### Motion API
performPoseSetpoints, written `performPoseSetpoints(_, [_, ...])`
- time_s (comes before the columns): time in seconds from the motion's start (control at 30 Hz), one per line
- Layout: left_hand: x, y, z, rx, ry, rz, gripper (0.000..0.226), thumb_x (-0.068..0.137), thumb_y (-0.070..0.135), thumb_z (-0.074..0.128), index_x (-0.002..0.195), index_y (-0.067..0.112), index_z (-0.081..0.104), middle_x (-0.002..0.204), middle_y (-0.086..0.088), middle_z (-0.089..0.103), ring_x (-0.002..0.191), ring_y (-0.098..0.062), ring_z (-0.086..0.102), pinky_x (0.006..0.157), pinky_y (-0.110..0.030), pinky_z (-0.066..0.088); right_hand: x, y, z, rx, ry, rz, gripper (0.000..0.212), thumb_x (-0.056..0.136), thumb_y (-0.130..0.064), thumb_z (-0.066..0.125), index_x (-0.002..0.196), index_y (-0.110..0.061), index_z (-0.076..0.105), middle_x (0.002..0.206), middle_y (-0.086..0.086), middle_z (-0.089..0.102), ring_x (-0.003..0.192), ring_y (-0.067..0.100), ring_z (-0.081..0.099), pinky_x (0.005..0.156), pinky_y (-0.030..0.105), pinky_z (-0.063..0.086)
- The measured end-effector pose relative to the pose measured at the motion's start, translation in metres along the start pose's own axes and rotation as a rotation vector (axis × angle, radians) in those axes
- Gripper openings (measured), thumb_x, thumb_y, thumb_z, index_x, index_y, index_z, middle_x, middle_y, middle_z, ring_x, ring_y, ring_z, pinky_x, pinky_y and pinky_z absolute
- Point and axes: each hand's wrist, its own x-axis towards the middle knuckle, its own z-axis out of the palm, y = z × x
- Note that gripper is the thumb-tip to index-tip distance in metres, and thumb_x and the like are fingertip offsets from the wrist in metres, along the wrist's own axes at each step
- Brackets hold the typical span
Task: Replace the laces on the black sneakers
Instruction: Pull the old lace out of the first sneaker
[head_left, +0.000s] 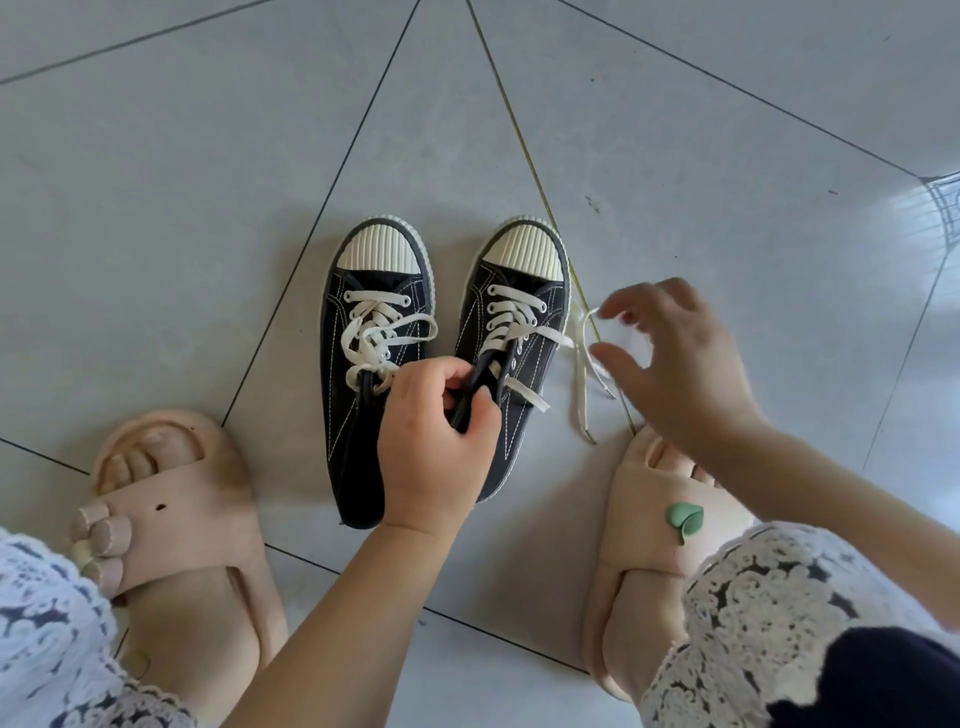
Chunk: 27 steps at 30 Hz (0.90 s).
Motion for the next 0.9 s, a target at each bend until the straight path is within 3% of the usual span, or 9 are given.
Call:
performPoseSetpoints(0.1, [0.001, 0.002, 0.001, -0.010, -0.007, 0.009, 0.022, 0.073, 0.024, 0.068, 0.084, 0.006, 0.060, 0.078, -0.001, 0.057, 0.073, -0.015, 0.049, 0.069, -0.021, 0.040, 0.008, -0.021, 0.007, 0.048, -0.083, -0.139, 0.013, 0.084, -0.022, 0.064, 0.096, -0.021, 0.068, 0.084, -0.010, 0.050, 0.086, 0.015, 0.050, 0.076, 0.026, 0.035])
performPoseSetpoints(0.23, [0.002, 0.001, 0.003, 0.017, -0.007, 0.007, 0.024, 0.071, 0.016, 0.077, 0.083, 0.004, 0.060, 0.079, -0.006, 0.060, 0.074, -0.014, 0.048, 0.069, -0.017, 0.037, 0.033, -0.046, 0.011, 0.051, -0.277, -0.229, 0.017, 0.087, -0.025, 0.061, 0.101, -0.026, 0.070, 0.087, -0.007, 0.055, 0.088, 0.011, 0.049, 0.076, 0.022, 0.035])
performPoseSetpoints(0.33, [0.003, 0.000, 0.005, 0.014, 0.008, 0.023, 0.017, 0.072, 0.007, 0.074, 0.082, 0.002, 0.062, 0.078, -0.007, 0.060, 0.068, -0.015, 0.049, 0.069, -0.014, 0.035, 0.044, -0.059, 0.012, -0.109, -0.454, -0.300, 0.019, 0.088, -0.030, 0.059, 0.103, -0.031, 0.069, 0.097, -0.007, 0.053, 0.101, 0.015, 0.047, 0.085, 0.033, 0.044])
performPoseSetpoints(0.47, [0.003, 0.000, 0.006, 0.028, 0.024, 0.061, 0.012, 0.071, 0.000, 0.072, 0.077, 0.000, 0.062, 0.071, -0.008, 0.060, 0.062, -0.008, 0.045, 0.066, -0.013, 0.035, 0.050, -0.066, 0.017, -0.395, -0.407, -0.467, 0.017, 0.088, -0.019, 0.055, 0.096, -0.025, 0.069, 0.099, -0.005, 0.055, 0.100, 0.020, 0.049, 0.078, 0.030, 0.039])
performPoseSetpoints(0.53, [0.003, -0.001, 0.004, 0.022, 0.033, 0.073, 0.010, 0.071, -0.001, 0.071, 0.074, 0.000, 0.062, 0.070, -0.008, 0.060, 0.066, -0.011, 0.046, 0.066, -0.011, 0.036, 0.052, -0.062, 0.020, -0.252, -0.343, -0.257, 0.017, 0.087, -0.012, 0.054, 0.089, -0.020, 0.069, 0.094, -0.005, 0.057, 0.093, 0.018, 0.054, 0.071, 0.026, 0.038])
performPoseSetpoints(0.6, [0.004, -0.001, 0.002, 0.011, 0.033, 0.069, 0.009, 0.072, 0.000, 0.070, 0.074, 0.000, 0.062, 0.071, -0.007, 0.061, 0.068, -0.009, 0.046, 0.067, -0.007, 0.035, 0.053, -0.053, 0.019, 0.200, -0.293, 0.193, 0.015, 0.088, -0.012, 0.056, 0.085, -0.020, 0.068, 0.086, -0.006, 0.059, 0.086, 0.015, 0.057, 0.065, 0.022, 0.043])
performPoseSetpoints(0.7, [0.005, 0.004, 0.005, 0.018, -0.003, 0.067, 0.008, 0.072, 0.000, 0.070, 0.075, 0.001, 0.063, 0.072, -0.008, 0.062, 0.062, -0.005, 0.046, 0.064, -0.011, 0.036, 0.050, -0.050, 0.011, 0.751, -0.289, 0.687, 0.025, 0.088, -0.011, 0.054, 0.111, -0.004, 0.062, 0.094, 0.005, 0.058, 0.084, 0.016, 0.055, 0.063, 0.021, 0.045])
performPoseSetpoints(0.8, [0.008, 0.004, 0.007, 0.021, -0.009, 0.042, 0.009, 0.072, -0.002, 0.070, 0.077, 0.001, 0.063, 0.073, -0.008, 0.061, 0.062, -0.010, 0.045, 0.065, -0.013, 0.035, 0.055, -0.049, 0.005, 0.248, -0.340, 0.280, 0.022, 0.088, -0.006, 0.050, 0.092, -0.019, 0.067, 0.082, -0.005, 0.055, 0.070, 0.008, 0.050, 0.056, 0.013, 0.038])
performPoseSetpoints(0.9, [0.009, 0.001, 0.006, 0.038, -0.016, 0.076, 0.007, 0.072, -0.001, 0.068, 0.077, 0.001, 0.063, 0.073, -0.009, 0.062, 0.061, -0.010, 0.046, 0.064, -0.014, 0.036, 0.061, -0.055, -0.007, -0.050, -0.325, -0.110, 0.030, 0.087, -0.013, 0.056, 0.108, -0.032, 0.065, 0.099, -0.010, 0.050, 0.091, 0.007, 0.048, 0.078, 0.017, 0.037])
